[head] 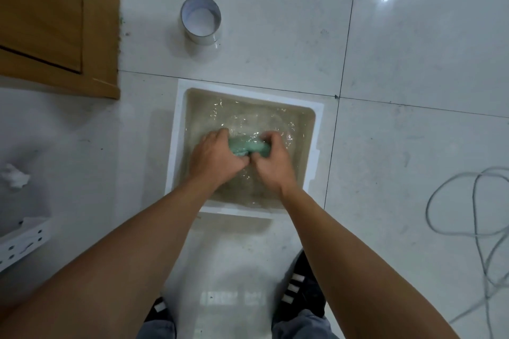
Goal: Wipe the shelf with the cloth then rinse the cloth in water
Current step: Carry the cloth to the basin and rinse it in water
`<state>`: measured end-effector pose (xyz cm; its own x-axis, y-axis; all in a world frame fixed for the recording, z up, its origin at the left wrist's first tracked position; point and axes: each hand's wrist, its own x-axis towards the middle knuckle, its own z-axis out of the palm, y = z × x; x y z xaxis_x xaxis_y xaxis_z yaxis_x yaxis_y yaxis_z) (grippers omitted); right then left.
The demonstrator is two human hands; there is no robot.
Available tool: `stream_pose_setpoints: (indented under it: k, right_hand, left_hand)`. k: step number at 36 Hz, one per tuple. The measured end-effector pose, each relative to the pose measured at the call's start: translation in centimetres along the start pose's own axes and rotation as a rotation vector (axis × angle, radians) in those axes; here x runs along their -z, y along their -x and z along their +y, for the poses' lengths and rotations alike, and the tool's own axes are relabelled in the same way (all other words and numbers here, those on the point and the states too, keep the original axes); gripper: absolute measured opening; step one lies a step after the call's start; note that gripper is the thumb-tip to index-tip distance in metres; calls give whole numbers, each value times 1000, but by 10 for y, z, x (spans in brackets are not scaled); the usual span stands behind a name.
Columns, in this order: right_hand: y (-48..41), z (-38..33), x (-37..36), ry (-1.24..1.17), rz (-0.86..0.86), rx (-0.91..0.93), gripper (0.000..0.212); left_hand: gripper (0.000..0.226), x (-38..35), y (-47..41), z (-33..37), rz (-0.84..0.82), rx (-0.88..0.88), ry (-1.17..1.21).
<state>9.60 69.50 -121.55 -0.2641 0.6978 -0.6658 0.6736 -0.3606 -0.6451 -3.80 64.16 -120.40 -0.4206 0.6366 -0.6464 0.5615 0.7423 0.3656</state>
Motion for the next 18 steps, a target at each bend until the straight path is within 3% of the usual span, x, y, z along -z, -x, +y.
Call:
stream_pose_setpoints:
  k: [3,6,11,15,18]
  right_hand:
    - [1,-3,7,-248,-34,-180,22]
    - [6,0,6,-339,45,-179,18]
    - [8,2,9,-237,129,-79,32]
    - [5,5,8,-68,188,-17,31]
    - [1,2,10,-153,222,-149,38]
  left_hand:
    - [59,6,0,-1,-182,149,302]
    - [41,7,-1,-1,-184,260,567]
    - [17,0,-6,0,-137,288,628]
    - [28,-6,-8,5,-49,237,590]
    - [37,-7,-9,10,32,180,573]
